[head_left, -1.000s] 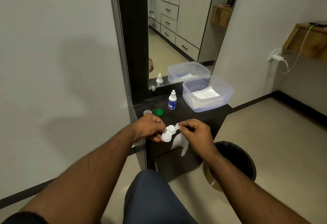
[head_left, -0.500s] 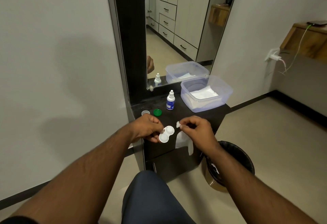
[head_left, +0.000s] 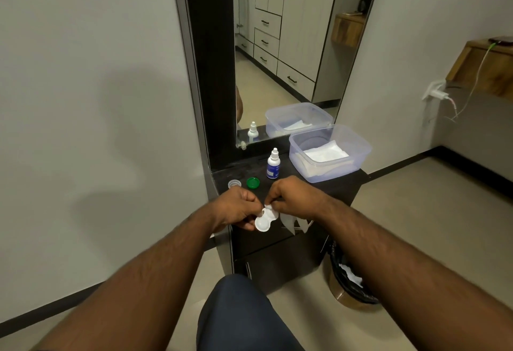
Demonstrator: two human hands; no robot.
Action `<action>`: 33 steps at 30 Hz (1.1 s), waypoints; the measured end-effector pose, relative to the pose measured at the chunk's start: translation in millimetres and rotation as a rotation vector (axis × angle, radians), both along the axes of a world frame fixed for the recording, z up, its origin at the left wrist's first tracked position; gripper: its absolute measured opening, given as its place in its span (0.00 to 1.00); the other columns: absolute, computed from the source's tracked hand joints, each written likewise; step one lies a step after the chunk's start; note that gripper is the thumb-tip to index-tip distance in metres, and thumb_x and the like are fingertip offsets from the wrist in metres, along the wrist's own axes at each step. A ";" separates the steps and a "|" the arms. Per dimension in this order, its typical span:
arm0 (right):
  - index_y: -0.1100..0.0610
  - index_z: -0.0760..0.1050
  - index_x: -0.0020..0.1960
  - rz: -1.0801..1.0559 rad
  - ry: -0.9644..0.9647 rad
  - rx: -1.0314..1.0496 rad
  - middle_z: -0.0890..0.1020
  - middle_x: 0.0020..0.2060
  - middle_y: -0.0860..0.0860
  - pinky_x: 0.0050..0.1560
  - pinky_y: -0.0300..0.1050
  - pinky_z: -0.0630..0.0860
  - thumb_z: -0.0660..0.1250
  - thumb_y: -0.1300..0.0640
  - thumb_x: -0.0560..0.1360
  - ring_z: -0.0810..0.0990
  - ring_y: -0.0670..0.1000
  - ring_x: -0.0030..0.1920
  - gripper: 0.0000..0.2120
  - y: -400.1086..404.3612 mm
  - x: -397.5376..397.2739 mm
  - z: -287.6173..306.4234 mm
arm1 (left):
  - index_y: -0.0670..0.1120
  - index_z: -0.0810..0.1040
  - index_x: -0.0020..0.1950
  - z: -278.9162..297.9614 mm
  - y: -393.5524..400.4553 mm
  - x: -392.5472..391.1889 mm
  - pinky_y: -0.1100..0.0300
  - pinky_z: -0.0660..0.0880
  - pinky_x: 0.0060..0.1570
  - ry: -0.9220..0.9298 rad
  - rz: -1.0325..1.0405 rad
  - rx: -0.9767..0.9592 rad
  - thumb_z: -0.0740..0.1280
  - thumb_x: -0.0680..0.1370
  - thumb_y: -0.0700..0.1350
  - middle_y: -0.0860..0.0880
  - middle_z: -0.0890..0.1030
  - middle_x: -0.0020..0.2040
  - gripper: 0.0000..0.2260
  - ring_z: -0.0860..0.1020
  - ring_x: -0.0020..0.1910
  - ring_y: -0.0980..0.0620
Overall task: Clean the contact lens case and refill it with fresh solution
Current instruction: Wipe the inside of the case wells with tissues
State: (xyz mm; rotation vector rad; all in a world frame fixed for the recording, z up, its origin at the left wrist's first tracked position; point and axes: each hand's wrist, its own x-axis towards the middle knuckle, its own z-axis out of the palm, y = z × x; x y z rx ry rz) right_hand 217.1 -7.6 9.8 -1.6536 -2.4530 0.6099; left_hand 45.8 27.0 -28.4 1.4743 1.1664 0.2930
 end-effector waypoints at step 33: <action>0.58 0.83 0.42 -0.549 0.716 -0.021 0.84 0.38 0.51 0.41 0.38 0.77 0.72 0.64 0.70 0.82 0.45 0.39 0.03 -26.6 10.1 -47.7 | 0.41 0.81 0.44 0.7 -3.2 2.1 0.65 0.77 0.31 0.008 0.044 0.013 0.67 0.76 0.38 0.46 0.82 0.34 0.04 0.80 0.30 0.55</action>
